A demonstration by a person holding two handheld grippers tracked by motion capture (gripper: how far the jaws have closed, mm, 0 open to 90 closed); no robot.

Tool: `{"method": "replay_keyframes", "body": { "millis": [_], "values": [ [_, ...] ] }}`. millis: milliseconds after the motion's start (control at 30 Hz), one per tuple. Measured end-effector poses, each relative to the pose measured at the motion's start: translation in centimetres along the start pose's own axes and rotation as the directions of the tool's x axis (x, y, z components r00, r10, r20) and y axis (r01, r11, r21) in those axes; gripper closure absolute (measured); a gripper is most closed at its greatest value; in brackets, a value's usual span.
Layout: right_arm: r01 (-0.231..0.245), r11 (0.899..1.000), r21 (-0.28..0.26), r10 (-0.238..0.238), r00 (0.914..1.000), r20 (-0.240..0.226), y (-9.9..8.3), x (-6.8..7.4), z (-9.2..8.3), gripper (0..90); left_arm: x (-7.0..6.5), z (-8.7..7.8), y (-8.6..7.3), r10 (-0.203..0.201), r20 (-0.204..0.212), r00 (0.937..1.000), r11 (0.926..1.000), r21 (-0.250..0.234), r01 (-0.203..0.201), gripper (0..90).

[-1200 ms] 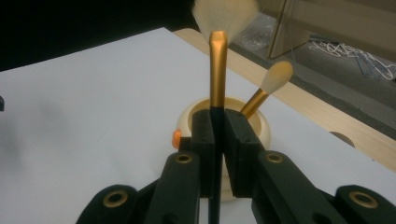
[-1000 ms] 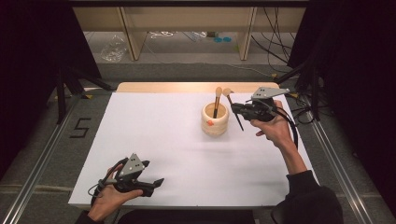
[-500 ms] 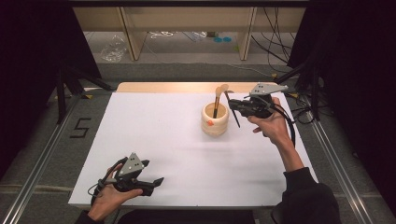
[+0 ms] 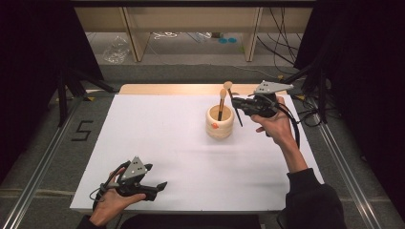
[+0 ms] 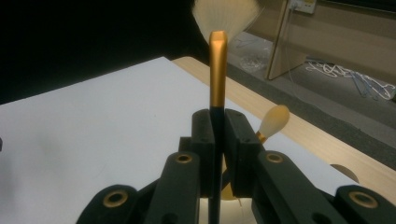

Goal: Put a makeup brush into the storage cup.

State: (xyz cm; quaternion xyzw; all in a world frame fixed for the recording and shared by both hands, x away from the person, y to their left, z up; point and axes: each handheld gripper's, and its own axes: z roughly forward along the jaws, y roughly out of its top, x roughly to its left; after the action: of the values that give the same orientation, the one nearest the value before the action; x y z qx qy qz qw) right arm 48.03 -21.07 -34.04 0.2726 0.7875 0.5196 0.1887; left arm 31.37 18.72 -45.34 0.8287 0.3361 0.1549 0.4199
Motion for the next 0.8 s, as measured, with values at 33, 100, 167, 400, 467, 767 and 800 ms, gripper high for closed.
{"method": "replay_keyframes", "body": {
  "millis": [33,100,167,400,467,767,800],
  "values": [
    [-0.001,1.000,0.002,0.001,1.0000,-0.001,0.0,0.0,0.0,83.4,0.1,0.0,0.0,0.015,-0.002,0.9999,0.9999,0.000,-0.015,18.5],
    [-0.007,1.000,-0.008,0.007,1.0000,-0.002,0.1,0.1,0.1,83.3,-0.2,0.1,-0.1,-0.009,-0.002,1.0000,0.9999,-0.010,0.009,18.5],
    [-0.009,1.000,-0.014,0.008,0.9999,-0.010,0.3,0.1,0.2,83.4,0.0,0.0,0.0,0.007,0.000,1.0000,1.0000,0.000,-0.007,18.5],
    [-0.021,0.999,-0.029,0.021,0.9998,-0.008,0.5,-0.1,0.6,83.3,0.1,0.0,0.0,0.000,0.008,1.0000,1.0000,0.003,0.000,18.5],
    [-0.016,0.999,-0.043,0.015,0.9999,-0.005,0.5,-0.2,0.8,83.4,0.0,0.0,-0.1,0.008,-0.003,1.0000,1.0000,0.001,-0.008,18.5],
    [-0.042,0.998,-0.053,0.041,0.9991,-0.009,0.4,-0.5,1.8,83.3,0.1,0.0,0.0,0.000,0.006,1.0000,1.0000,-0.001,0.000,18.6],
    [-0.048,0.997,-0.055,0.048,0.9988,-0.014,0.4,-0.5,1.9,83.3,0.0,0.0,-0.1,0.000,-0.001,1.0000,1.0000,-0.001,0.000,18.6]
  ]
}}
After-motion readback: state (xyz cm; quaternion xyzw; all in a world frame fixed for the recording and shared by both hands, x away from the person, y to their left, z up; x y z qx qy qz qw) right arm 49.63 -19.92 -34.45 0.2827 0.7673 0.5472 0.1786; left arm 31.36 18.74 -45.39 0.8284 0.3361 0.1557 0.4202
